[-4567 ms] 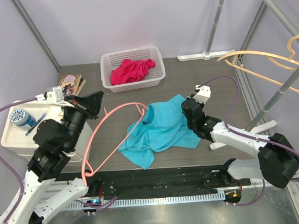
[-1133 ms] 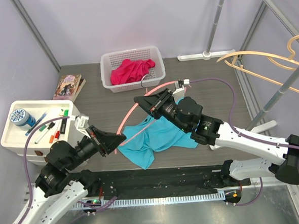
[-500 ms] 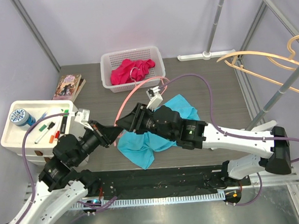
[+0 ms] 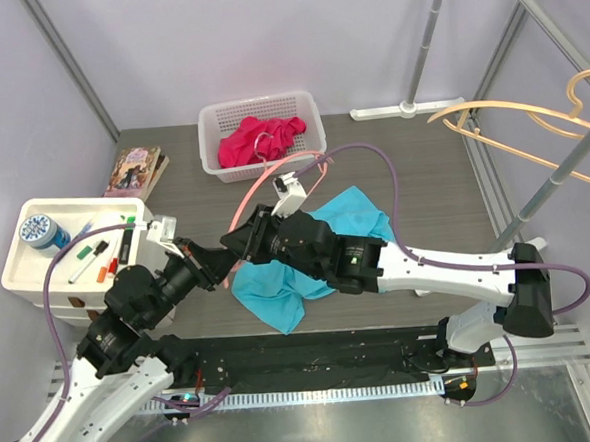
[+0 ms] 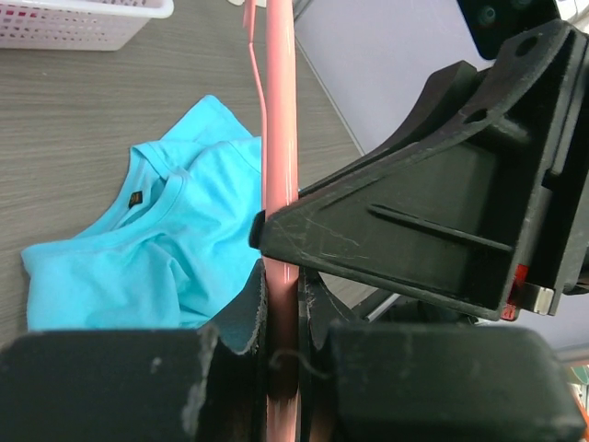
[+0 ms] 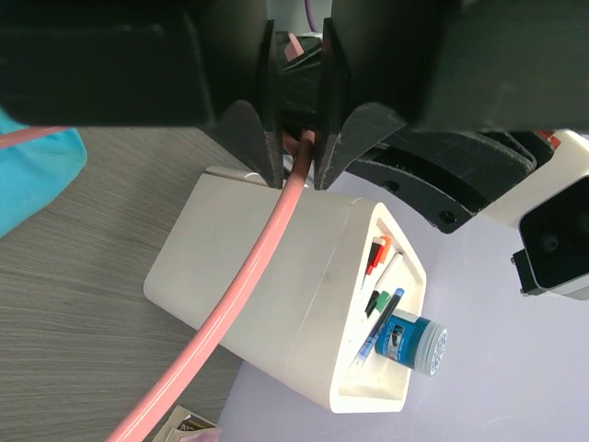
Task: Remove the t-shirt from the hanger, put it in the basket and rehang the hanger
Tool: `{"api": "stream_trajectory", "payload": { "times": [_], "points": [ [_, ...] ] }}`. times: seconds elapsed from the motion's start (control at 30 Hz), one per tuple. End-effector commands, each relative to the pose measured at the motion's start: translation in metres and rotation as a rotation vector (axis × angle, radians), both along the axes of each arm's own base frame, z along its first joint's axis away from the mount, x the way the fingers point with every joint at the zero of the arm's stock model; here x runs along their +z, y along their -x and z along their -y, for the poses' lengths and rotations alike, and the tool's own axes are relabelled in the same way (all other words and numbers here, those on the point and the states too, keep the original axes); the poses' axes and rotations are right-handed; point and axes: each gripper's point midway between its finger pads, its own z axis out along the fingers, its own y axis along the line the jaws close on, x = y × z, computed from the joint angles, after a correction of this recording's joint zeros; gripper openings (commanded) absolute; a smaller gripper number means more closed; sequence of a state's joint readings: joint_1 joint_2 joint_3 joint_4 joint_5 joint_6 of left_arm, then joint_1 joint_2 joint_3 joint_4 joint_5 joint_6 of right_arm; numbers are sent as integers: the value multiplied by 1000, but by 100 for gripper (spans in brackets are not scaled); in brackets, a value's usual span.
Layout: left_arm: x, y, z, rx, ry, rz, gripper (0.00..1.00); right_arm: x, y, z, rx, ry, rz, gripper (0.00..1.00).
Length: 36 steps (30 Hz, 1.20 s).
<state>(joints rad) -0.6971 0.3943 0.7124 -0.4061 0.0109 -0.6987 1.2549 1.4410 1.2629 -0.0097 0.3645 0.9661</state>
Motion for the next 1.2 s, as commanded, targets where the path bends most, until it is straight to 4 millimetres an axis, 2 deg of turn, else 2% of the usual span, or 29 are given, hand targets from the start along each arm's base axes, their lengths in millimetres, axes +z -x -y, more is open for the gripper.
{"api": "stream_trajectory", "payload": {
  "times": [0.0,0.17,0.27,0.3,0.37,0.4,0.43,0.47,0.5,0.53,0.57,0.6,0.63,0.7,0.73,0.8,0.83,0.9,0.93,0.97,1.03,1.07,1.17],
  "points": [
    [33,2,1,-11,85,107,0,21,-11,-4,-52,-28,49,22],
    [29,3,0,-11,85,100,0,19,-13,-10,-57,-35,40,21],
    [26,3,-1,-4,80,87,0,19,-16,-10,-78,-47,35,3],
    [23,3,-3,6,76,73,2,19,-18,-9,-91,-47,36,1],
    [24,2,-10,39,68,62,21,24,-25,-4,-120,-45,46,1],
    [17,3,-14,57,46,37,31,26,-35,3,-154,-27,61,1],
    [17,3,-20,80,49,29,46,36,-43,8,-174,-33,75,1],
    [21,5,-29,111,58,39,50,36,-51,13,-192,-14,78,1],
    [22,9,-34,120,62,44,54,38,-68,24,-231,0,86,1],
    [23,12,-38,129,69,52,58,47,-77,30,-254,-8,98,1],
    [33,19,-46,136,105,88,60,52,-86,37,-278,-8,106,1],
    [37,21,-52,156,119,101,61,54,-106,51,-329,12,113,1],
    [38,25,-57,165,128,108,63,70,-115,58,-354,-9,129,1],
    [48,34,-70,187,172,142,65,84,-133,72,-410,-1,151,1],
    [49,36,-74,193,179,146,65,104,-146,88,-479,-7,191,1],
    [52,42,-80,201,194,154,65,124,-160,103,-535,-25,214,1],
    [51,43,-81,204,190,150,65,147,-173,119,-580,-68,234,1],
    [50,45,-83,204,175,133,65,161,-189,133,-624,-88,243,1],
    [53,47,-84,203,176,132,65,184,-192,143,-645,-131,260,1],
    [51,48,-84,200,167,124,65,192,-203,158,-686,-146,263,1],
    [53,49,-85,197,164,118,64,208,-214,170,-721,-174,274,1],
    [53,50,-85,194,164,116,64,212,-224,185,-761,-188,272,1],
    [57,54,-84,180,175,119,63,224,-235,209,-813,-211,272,1]
  ]
}}
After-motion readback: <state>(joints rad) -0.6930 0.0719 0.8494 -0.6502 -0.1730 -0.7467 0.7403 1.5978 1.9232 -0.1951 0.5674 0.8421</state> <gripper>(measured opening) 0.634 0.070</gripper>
